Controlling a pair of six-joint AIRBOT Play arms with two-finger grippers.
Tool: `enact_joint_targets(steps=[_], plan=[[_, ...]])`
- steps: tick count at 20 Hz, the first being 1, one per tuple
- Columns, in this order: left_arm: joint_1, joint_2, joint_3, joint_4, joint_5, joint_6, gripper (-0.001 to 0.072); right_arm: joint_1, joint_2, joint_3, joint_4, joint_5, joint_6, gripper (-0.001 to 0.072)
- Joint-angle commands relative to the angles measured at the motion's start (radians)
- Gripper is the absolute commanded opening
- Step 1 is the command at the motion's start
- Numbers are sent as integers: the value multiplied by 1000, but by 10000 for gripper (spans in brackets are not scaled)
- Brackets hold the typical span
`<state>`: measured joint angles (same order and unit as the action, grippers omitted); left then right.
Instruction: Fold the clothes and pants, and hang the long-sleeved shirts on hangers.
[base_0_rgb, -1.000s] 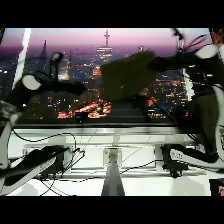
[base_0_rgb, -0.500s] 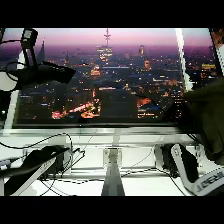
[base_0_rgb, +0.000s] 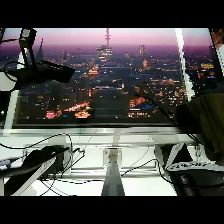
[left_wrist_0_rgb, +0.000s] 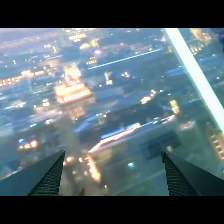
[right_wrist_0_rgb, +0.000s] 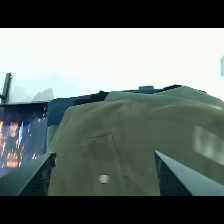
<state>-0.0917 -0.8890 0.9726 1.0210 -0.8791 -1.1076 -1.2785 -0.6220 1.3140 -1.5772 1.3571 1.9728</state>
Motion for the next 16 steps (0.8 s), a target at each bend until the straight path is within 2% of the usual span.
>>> enact_joint_targets(steps=[1, 3, 4, 5, 8, 10, 13, 16], plan=[[1, 0, 0, 0, 0, 0, 693, -29, -27, 0, 148, 13, -54, 493], [1, 0, 0, 0, 0, 0, 693, -2, -63, -2, 354, 10, -204, 282], [1, 0, 0, 0, 0, 0, 692, 45, -81, -2, 433, 10, -282, 130], [1, 0, 0, 0, 0, 0, 693, 117, -100, -2, 492, 8, -371, 44], [1, 0, 0, 0, 1, 0, 693, 425, -137, -2, 496, 6, -603, 43], [1, 0, 0, 0, 0, 0, 693, 681, -155, -2, 408, 5, -686, 43], [1, 0, 0, 0, 0, 0, 693, 1007, -188, -2, 200, -12, -692, 43], [1, 0, 0, 0, 0, 0, 693, 1206, -224, -2, -23, -40, -672, 43]])
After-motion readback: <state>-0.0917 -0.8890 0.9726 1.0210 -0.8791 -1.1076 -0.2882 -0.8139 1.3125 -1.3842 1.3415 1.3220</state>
